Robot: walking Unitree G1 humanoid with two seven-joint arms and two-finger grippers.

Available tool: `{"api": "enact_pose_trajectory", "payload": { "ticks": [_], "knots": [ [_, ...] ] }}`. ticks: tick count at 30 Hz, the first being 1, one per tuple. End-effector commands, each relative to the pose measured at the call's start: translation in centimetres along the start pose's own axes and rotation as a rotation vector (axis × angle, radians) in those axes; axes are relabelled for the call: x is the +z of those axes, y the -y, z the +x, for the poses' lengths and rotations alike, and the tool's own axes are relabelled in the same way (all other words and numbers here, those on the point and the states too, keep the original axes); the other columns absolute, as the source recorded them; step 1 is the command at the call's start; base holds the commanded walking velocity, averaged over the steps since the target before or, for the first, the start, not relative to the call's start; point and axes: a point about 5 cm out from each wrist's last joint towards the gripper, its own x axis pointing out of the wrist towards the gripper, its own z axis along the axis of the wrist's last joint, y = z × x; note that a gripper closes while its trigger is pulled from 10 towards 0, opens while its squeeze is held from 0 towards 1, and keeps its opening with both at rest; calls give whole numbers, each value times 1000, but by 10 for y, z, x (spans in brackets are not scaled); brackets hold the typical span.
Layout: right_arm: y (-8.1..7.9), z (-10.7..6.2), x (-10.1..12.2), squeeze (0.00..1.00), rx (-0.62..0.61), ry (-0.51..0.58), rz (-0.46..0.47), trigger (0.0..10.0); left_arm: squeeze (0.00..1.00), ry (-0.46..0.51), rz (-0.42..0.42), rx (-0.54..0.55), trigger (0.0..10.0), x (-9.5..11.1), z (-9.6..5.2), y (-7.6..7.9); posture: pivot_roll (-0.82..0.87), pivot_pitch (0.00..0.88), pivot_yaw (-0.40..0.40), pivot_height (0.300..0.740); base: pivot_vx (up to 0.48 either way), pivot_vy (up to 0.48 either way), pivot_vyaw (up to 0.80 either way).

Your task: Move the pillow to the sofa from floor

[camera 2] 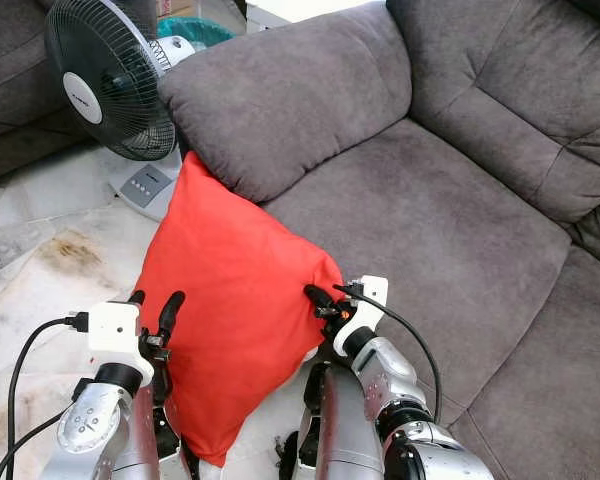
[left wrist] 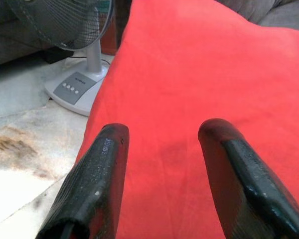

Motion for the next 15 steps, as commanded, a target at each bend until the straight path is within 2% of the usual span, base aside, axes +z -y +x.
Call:
{"api": "enact_pose_trajectory", "payload": {
  "ticks": [1,4,6,14,15],
  "knots": [
    [8,-7,-1,0,-32,-8,-21,0,0,-12,-21,-15,10000,-4,-1,5,216,188,-208,545,0,0,0],
    [8,-7,-1,0,-34,-10,-36,0,0,-13,-22,-18,10000,-5,1,5,212,180,-205,545,0,0,0],
    [7,-7,-2,0,-34,-30,-88,0,0,-18,-20,-19,10000,-7,3,5,205,168,-199,545,0,0,0],
    [7,-7,0,0,-41,-6,-112,0,0,-19,-14,-19,10000,-8,9,3,201,138,-186,545,0,0,0],
    [7,-7,-1,0,-51,-16,-137,0,0,-19,-13,-20,10000,-9,10,2,196,128,-179,545,0,0,0]
  ]
}}
